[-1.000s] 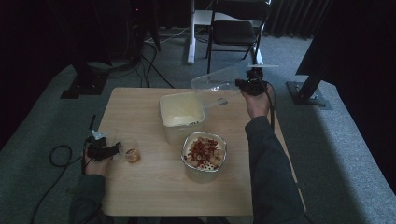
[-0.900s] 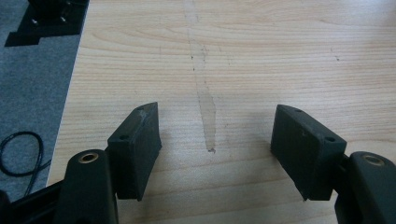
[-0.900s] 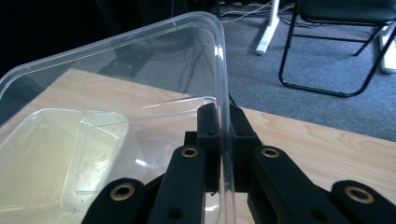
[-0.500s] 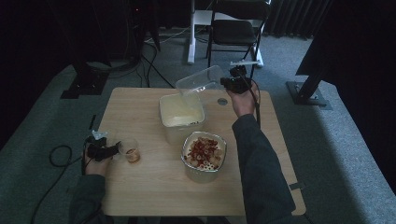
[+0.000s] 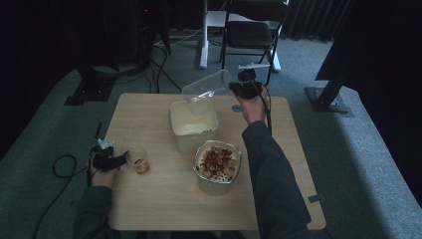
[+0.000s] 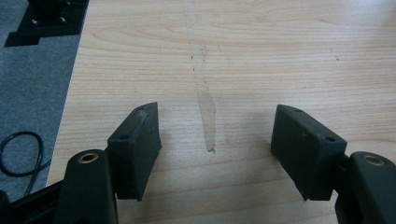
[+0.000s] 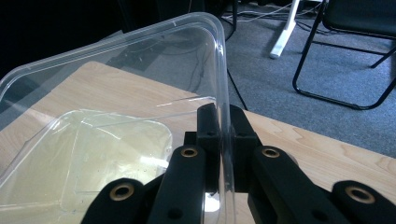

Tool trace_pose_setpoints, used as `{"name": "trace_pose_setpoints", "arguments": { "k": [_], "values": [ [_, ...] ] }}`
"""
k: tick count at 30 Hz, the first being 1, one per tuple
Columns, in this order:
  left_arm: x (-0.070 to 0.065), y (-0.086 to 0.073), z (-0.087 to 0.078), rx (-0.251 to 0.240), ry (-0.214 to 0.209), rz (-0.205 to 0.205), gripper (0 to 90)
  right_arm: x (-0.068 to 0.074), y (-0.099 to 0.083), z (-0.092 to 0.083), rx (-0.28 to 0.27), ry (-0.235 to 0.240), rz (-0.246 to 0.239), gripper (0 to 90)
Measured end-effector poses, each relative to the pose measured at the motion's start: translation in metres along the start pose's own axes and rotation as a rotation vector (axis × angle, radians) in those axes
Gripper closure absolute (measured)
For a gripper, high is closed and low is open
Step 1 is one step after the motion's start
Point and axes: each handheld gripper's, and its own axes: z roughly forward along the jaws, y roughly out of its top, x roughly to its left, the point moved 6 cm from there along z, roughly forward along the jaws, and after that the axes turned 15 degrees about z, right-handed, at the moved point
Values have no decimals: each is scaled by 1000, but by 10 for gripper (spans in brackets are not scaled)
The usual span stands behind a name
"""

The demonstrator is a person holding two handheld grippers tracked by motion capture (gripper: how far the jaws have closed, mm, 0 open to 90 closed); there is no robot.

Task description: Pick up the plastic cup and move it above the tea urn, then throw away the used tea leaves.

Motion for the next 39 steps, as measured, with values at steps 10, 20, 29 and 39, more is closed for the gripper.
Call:
{"name": "trace_pose_setpoints", "arguments": {
  "k": [10,20,29,39],
  "values": [
    [0,0,0,-1,-1,0,333,7,-1,5,-10,-16,-14,617],
    [0,0,0,0,-1,2,333,-4,1,-8,-49,-39,-24,552],
    [-2,-2,-3,-15,-30,-20,333,-35,-22,-1,-12,-54,3,527],
    [-5,-18,-28,-17,-99,-28,264,-91,-55,-5,26,-93,70,511]
  ]
}}
